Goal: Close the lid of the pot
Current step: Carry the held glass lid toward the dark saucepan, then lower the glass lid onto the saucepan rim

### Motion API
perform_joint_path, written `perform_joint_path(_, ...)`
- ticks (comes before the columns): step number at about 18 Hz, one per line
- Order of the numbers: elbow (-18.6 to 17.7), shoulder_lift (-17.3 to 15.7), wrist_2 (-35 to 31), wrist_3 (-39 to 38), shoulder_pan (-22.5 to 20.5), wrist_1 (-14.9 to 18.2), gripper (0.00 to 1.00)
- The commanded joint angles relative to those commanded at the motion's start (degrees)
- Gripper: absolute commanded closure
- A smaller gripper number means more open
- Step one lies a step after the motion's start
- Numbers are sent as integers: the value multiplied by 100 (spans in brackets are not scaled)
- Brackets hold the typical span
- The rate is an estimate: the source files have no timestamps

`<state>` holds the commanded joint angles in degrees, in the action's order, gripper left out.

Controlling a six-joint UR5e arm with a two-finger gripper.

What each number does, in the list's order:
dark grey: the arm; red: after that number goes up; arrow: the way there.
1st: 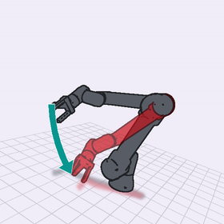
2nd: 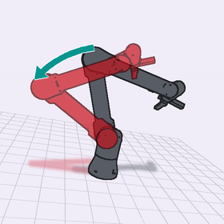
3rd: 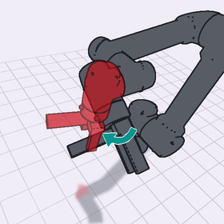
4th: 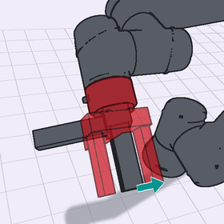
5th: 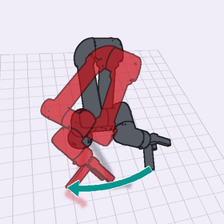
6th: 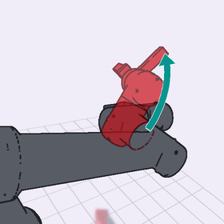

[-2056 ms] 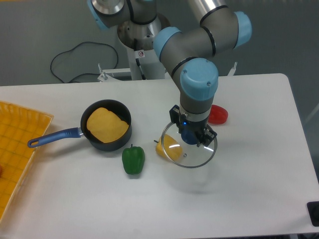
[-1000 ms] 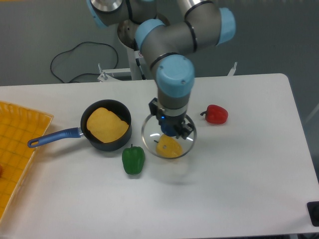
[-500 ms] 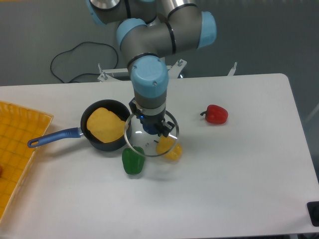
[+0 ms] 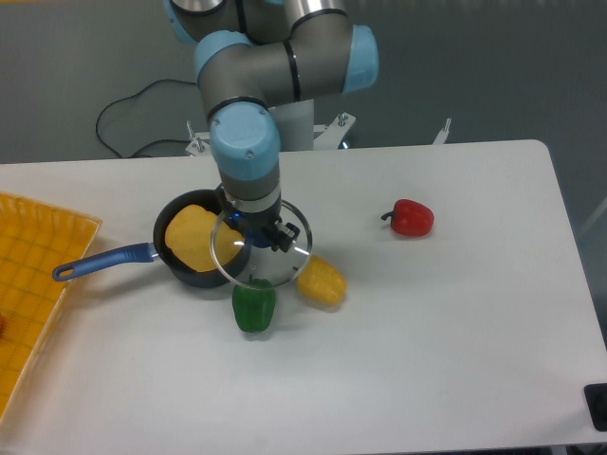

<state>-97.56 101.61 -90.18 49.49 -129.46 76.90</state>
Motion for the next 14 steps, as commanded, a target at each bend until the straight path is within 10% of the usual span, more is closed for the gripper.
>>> perform_joint_path(14,-272,-159,61,-501,527,-26,60)
